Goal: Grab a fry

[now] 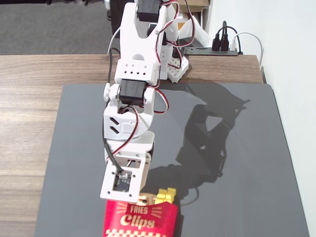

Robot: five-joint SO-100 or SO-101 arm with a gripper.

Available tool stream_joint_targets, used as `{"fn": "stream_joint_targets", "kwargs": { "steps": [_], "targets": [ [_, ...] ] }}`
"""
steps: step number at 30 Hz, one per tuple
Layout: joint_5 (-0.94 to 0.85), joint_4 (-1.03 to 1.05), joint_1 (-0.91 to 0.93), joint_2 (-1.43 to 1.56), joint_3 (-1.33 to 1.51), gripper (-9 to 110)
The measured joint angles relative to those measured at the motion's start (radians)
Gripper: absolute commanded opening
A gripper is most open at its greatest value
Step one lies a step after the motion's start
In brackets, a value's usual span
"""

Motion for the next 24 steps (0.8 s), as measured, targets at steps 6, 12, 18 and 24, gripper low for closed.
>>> {"fn": "stream_joint_targets", "kwargs": {
  "steps": [6,12,18,24],
  "targets": [
    [0.000,0.026,0.000,0.000,0.000,1],
    [0.000,0.043,0.000,0.089,0.097,1],
    [0.000,0.048,0.000,0.321,0.337,1],
    [-0.012,0.041,0.000,0.580,0.594,1]
  ]
}}
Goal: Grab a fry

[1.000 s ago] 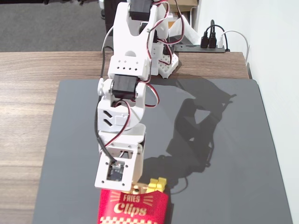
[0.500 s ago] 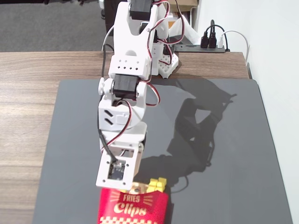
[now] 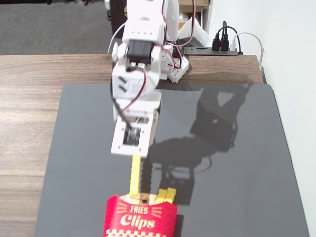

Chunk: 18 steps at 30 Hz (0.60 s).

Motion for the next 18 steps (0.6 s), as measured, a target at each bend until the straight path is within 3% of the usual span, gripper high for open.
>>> {"fn": "stream_joint_targets", "kwargs": {
  "steps": [8,18],
  "targets": [
    [-0.018,0.094,0.005,0.364,0.249,1],
    [-0.034,0.265,0.029,0.657,0.324,1]
  ]
}}
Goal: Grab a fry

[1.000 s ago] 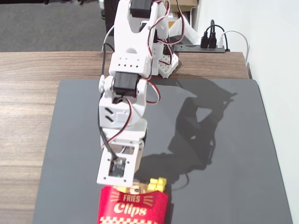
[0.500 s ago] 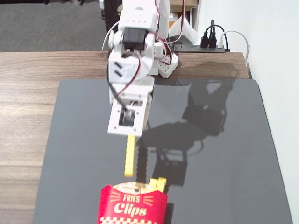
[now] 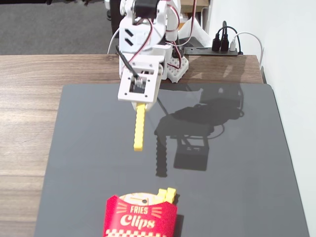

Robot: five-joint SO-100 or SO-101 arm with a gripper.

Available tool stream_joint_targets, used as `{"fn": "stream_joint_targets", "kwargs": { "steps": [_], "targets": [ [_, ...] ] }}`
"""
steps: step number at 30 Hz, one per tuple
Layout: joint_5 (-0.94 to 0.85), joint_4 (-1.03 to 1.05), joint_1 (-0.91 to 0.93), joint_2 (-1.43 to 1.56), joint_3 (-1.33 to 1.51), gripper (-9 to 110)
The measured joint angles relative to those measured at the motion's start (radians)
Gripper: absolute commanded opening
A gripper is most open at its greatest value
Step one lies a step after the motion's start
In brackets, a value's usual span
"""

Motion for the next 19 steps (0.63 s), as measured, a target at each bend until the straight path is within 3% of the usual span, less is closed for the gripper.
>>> {"fn": "stream_joint_targets", "kwargs": {
  "steps": [19],
  "targets": [
    [0.000,0.161,0.000,0.015,-0.149,1]
  ]
}}
